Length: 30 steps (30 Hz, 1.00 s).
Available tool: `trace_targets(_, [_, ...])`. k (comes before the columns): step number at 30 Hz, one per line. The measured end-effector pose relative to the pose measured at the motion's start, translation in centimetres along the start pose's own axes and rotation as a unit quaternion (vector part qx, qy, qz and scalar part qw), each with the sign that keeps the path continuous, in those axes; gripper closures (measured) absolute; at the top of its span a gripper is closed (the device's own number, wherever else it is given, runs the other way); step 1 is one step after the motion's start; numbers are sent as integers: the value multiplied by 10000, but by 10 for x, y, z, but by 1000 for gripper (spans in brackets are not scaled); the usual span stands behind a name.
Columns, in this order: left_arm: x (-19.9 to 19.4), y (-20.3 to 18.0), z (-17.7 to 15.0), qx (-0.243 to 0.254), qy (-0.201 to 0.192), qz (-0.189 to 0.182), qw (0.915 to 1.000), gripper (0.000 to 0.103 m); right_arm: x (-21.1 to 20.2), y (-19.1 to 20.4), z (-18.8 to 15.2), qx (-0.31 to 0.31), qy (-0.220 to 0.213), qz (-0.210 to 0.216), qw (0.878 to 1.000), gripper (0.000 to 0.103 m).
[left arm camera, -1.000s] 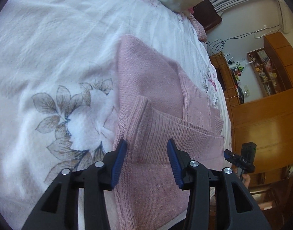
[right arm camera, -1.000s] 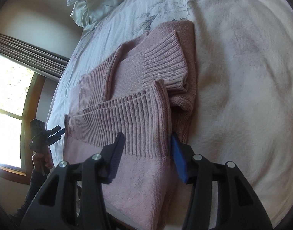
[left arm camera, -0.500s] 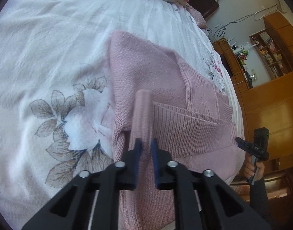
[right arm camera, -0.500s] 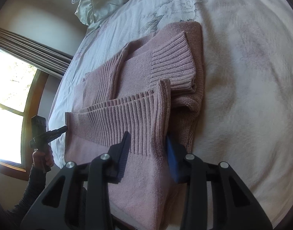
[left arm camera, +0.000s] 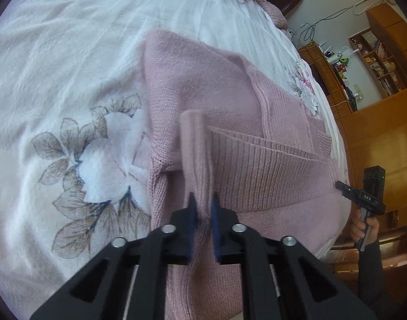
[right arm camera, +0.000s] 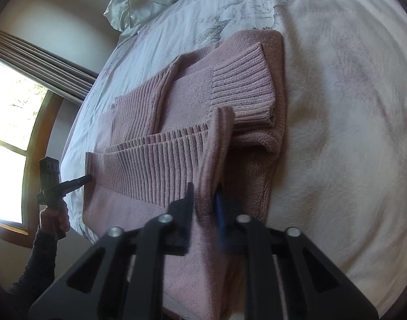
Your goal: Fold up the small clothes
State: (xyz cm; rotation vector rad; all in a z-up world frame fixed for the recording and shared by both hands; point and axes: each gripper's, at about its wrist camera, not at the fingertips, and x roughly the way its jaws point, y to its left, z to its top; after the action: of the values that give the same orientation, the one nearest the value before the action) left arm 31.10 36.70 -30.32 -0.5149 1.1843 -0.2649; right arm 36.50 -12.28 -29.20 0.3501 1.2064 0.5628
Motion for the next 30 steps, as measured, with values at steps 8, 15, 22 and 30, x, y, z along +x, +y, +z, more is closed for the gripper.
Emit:
trace_targets(8, [-51, -14, -14, 120, -738, -571, 9956, 95, -51, 22, -11, -215, -738, 187, 9969, 95])
trace_targets(15, [-110, -43, 0, 715, -1469, -1178, 9795, 95, -92, 44, 12, -342, -1337, 313, 9899, 95])
trace_targets(22, [-90, -26, 74, 220, -1455, -1117, 9828, 95, -68, 28, 85, 69, -1286, 45, 9917, 95])
trace_targets(30, [-18, 10, 136, -461, -941, -770, 9915, 95, 3, -3, 137, 397, -861, -561, 9939, 95])
